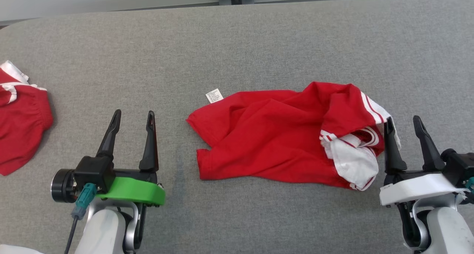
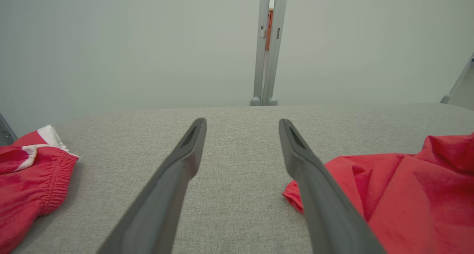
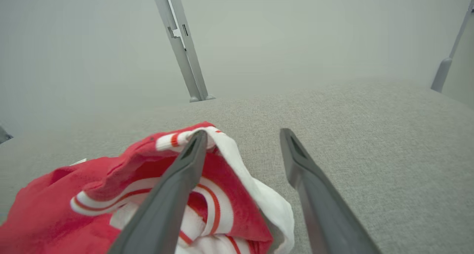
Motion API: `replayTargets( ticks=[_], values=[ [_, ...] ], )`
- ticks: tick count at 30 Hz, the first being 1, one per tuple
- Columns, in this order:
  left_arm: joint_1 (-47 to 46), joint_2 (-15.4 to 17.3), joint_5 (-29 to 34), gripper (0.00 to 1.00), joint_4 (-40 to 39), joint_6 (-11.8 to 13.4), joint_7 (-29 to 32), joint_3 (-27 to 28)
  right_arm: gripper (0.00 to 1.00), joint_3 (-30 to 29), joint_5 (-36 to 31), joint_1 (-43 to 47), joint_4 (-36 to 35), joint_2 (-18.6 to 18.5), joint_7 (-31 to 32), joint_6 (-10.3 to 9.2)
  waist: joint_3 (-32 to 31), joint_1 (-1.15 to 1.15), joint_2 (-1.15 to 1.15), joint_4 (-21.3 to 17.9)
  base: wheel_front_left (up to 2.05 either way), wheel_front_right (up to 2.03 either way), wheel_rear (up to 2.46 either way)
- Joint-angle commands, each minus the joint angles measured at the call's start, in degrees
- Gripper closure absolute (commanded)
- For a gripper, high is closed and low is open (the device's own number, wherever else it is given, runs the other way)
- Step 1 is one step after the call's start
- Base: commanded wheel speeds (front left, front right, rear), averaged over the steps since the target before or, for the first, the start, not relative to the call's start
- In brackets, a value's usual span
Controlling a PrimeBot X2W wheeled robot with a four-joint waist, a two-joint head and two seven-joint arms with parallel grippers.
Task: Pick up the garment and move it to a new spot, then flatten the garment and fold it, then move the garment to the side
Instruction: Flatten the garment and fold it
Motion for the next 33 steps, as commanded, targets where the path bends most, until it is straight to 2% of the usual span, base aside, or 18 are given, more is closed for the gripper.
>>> replayTargets(
  ticks=[1, 7, 14, 33],
  values=[
    [0.8, 0.4, 0.0, 0.00, 0.0, 0.2, -0.2, 0.3, 0.00, 0.6, -0.9, 0.9, -1.2, -0.7, -0.4, -0.08, -0.7, 0.00, 0.00, -0.3, 0.00, 0.00, 0.00],
    [2.5, 0.3, -0.3, 0.00, 0.2, 0.6, -0.2, 0.5, 0.00, 3.7, -4.1, 2.9, -5.4, -2.5, 1.0, -0.08, -2.7, 0.00, 0.00, -0.3, 0.00, 0.00, 0.00],
    [5.7, 0.4, -0.9, 0.00, 0.4, 1.0, -0.2, 1.1, 0.00, 7.2, -6.5, 7.0, -9.0, -2.7, 4.1, -0.08, -5.5, 0.00, 0.00, -0.3, 0.00, 0.00, 0.00],
    [6.4, 0.8, -1.2, 0.00, 0.0, 1.6, 0.0, 0.1, 0.00, 7.7, -6.2, 8.4, -11.5, -2.4, 7.7, -0.08, -5.9, 0.00, 0.00, 0.1, 0.00, 0.00, 0.00]
  ],
)
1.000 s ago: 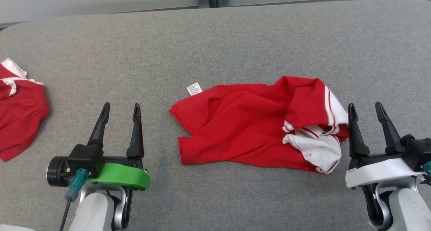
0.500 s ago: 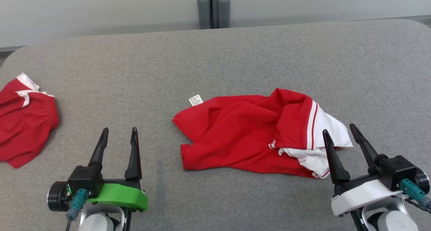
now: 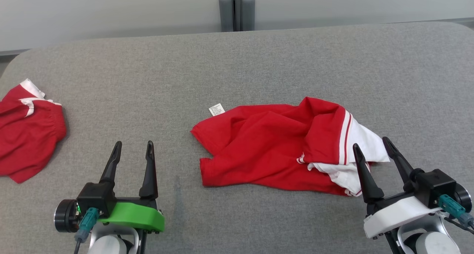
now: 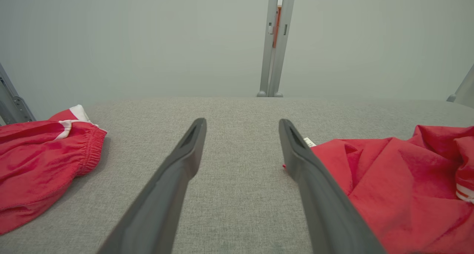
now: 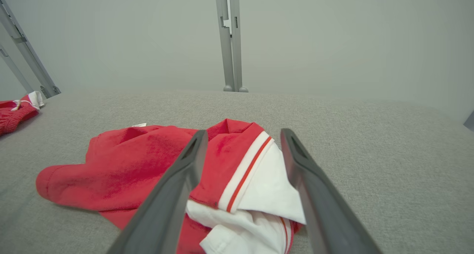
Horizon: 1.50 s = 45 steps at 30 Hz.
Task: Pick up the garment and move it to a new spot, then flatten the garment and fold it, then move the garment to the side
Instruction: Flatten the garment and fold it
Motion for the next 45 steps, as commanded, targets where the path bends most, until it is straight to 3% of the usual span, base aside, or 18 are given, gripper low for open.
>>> replayTargets(
  ticks=[1, 18, 21, 30, 38, 45],
  values=[
    [-0.6, 0.4, 0.1, 0.00, -0.2, 0.2, -0.1, 0.0, 0.00, 0.4, 0.4, -0.4, 0.3, -0.3, 0.6, -0.08, 0.2, 0.00, 0.00, 0.1, 0.00, 0.00, 0.00],
    [-4.5, -1.1, 0.3, 0.00, 0.9, -0.5, -0.2, -1.1, 0.00, 3.7, 2.1, -6.2, 7.3, -3.8, 16.3, -0.08, 4.8, 0.00, 0.00, 2.6, 0.00, 0.00, 0.00],
    [-4.7, -1.2, 0.5, 0.00, 0.9, -0.6, -0.2, -0.9, 0.98, 3.7, 2.5, -6.4, 7.4, -3.7, 17.1, -0.08, 5.0, 0.00, 0.00, 2.7, 0.00, 0.00, 0.00],
    [-5.1, -1.5, 1.2, 0.00, 0.4, -0.9, -0.2, -0.3, 1.00, 1.6, 4.3, -7.8, 5.9, -2.7, 14.3, -0.08, 5.4, 0.00, 0.00, 2.3, 0.00, 0.00, 0.00],
    [-5.2, -1.5, 1.5, 0.00, 0.2, -1.2, -0.2, 0.1, 1.00, -4.3, 5.9, -12.1, 6.7, -1.4, 11.0, -0.08, 6.1, 0.00, 0.00, 1.5, 0.00, 0.00, 0.00],
    [-7.3, -1.6, 2.0, 0.00, -0.5, -1.7, -0.2, -0.2, 1.00, -10.0, 8.2, -19.5, 12.1, -3.8, 9.8, -0.08, 9.7, 0.00, 0.00, 2.0, 0.00, 0.00, 0.00]
  ],
)
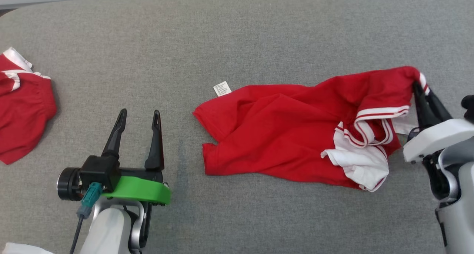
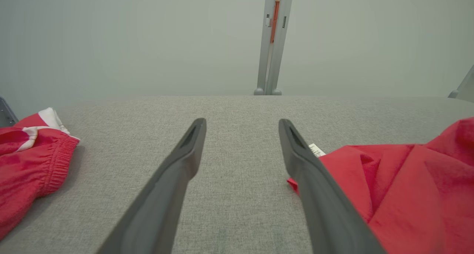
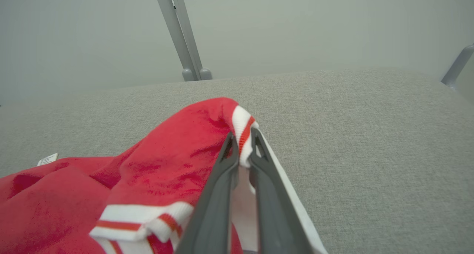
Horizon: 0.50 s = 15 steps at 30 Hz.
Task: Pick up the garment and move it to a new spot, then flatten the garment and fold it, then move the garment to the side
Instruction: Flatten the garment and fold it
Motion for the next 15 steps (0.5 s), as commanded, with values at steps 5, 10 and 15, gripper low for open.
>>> replayTargets(
  ticks=[5, 10, 15],
  values=[
    [-3.0, -0.2, 0.7, 0.00, -0.6, -0.6, -0.2, -0.3, 1.00, -2.9, 2.5, -7.3, 5.8, -3.6, -1.4, -0.08, 5.2, 0.00, 0.00, 1.6, 0.00, 0.00, 0.00],
    [-4.7, -0.6, 1.2, 0.00, -1.3, -0.8, -0.2, -0.3, 1.00, -3.9, 3.7, -13.0, 11.0, -6.4, -3.0, -0.08, 8.8, 0.00, 0.00, 2.5, 0.00, 0.00, 0.00],
    [-5.9, -1.0, 1.8, 0.00, -1.5, -0.9, -0.2, -0.1, 1.00, -3.0, 4.9, -17.9, 15.7, -8.7, -5.6, -0.08, 10.9, 0.00, 0.00, 2.6, 0.00, 0.00, 0.00]
  ],
)
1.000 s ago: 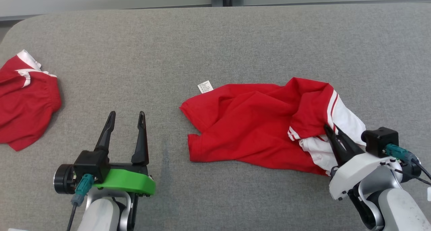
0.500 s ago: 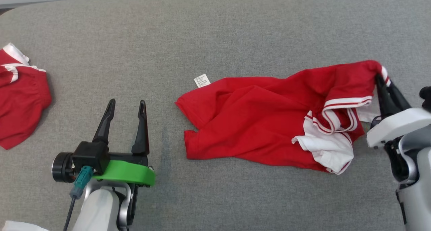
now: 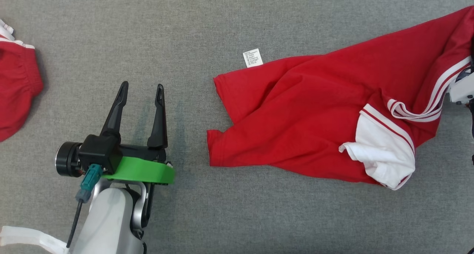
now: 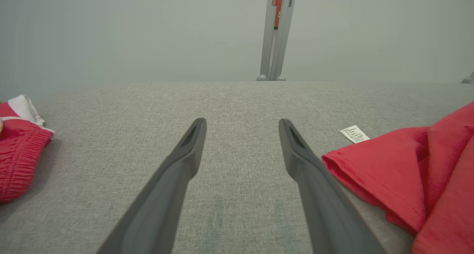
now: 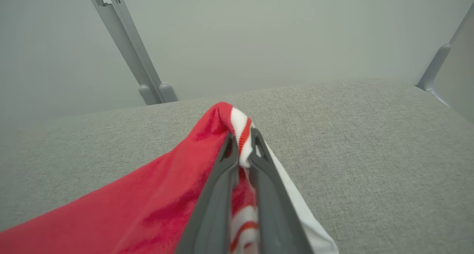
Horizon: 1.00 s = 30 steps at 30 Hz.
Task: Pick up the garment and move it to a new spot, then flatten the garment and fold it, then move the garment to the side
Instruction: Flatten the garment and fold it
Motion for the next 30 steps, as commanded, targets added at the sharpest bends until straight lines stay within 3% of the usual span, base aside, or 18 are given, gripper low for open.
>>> replayTargets(
  ticks=[1, 2, 3, 12, 22, 30],
  values=[
    [-1.1, -0.3, 0.5, 0.00, 0.1, -0.1, -0.2, 0.2, 0.98, 0.5, 0.6, -1.3, 0.9, -0.6, -1.1, -0.08, 1.7, 0.00, 0.00, 0.5, 0.00, 0.00, 0.00],
    [-1.3, -0.3, 0.6, 0.00, 0.2, -0.1, -0.2, 0.2, 0.54, 0.9, 0.7, -2.1, 1.7, -1.1, -2.2, -0.08, 1.8, 0.00, 0.00, 0.4, 0.00, 0.00, 0.00],
    [-1.4, -0.4, 0.8, 0.00, 0.3, -0.2, -0.2, 0.3, 0.00, 1.2, 0.3, -2.5, 2.6, -1.7, -3.3, -0.08, 1.7, 0.00, 0.00, 0.3, 0.00, 0.00, 0.00],
    [0.1, -0.7, 1.2, 0.00, 1.4, -0.5, -0.2, 1.2, 0.00, 3.8, -4.1, 0.8, 2.6, -2.0, -12.1, -0.08, -2.2, 0.00, 0.00, -1.5, 0.00, 0.00, 0.00],
    [3.6, -0.2, 0.9, 0.00, 2.7, -0.6, -0.2, 2.5, 0.00, 8.0, -7.4, 15.6, -11.9, 4.2, -13.4, -0.08, -8.4, 0.00, 0.00, -2.9, 0.00, 0.00, 0.00],
    [7.1, 0.5, 0.3, 0.00, 3.4, -0.2, -0.2, 3.5, 0.00, 9.6, -8.0, 26.7, -21.2, 9.3, -10.5, -0.09, -12.7, 0.00, 0.00, -3.5, 0.00, 0.00, 0.00]
  ],
)
